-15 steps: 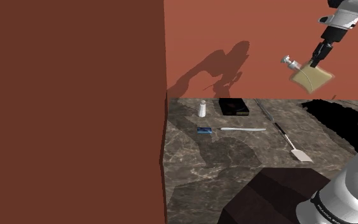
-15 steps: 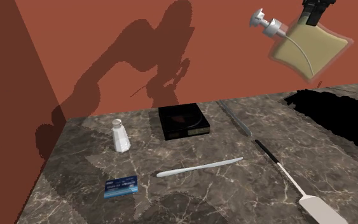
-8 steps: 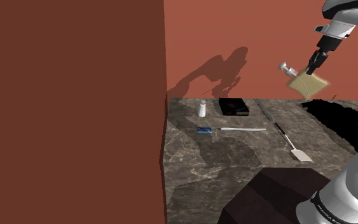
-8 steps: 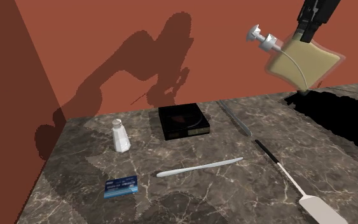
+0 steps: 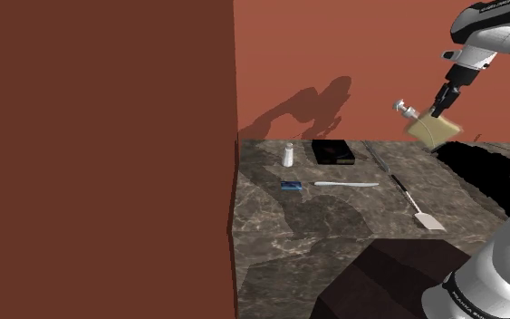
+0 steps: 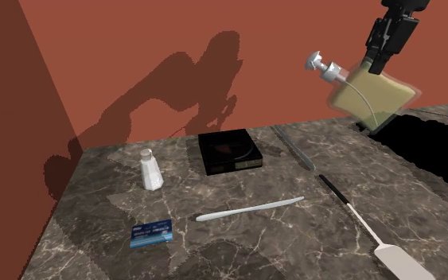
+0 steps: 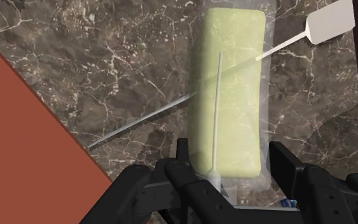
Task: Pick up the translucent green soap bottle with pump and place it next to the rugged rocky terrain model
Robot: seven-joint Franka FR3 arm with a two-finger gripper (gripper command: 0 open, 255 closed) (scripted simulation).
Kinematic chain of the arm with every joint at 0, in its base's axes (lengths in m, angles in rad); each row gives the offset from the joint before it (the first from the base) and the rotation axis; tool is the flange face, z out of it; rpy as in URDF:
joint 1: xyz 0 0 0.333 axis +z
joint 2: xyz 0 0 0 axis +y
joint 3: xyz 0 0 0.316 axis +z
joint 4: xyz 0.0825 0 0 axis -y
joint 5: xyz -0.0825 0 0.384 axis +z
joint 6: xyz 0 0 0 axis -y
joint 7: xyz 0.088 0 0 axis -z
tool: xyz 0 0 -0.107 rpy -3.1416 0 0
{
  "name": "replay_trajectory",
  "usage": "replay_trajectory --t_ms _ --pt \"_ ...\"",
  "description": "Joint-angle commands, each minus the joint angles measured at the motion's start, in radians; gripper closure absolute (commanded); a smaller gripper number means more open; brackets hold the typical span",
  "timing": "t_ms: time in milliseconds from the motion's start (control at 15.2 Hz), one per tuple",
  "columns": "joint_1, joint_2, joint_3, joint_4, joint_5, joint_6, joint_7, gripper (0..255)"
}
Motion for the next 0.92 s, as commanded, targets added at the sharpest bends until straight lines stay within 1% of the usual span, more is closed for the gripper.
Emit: replay_trajectory --t_ms 0,462,858 --pt "0.000 0.003 0.000 -0.024 0.004 0.026 -0.006 255" --pt "-0.004 0.032 -0.001 -0.096 0.033 0.111 -0.039 255" --pt "-0.010 0.069 0.000 -0.148 0.071 0.180 -0.075 255"
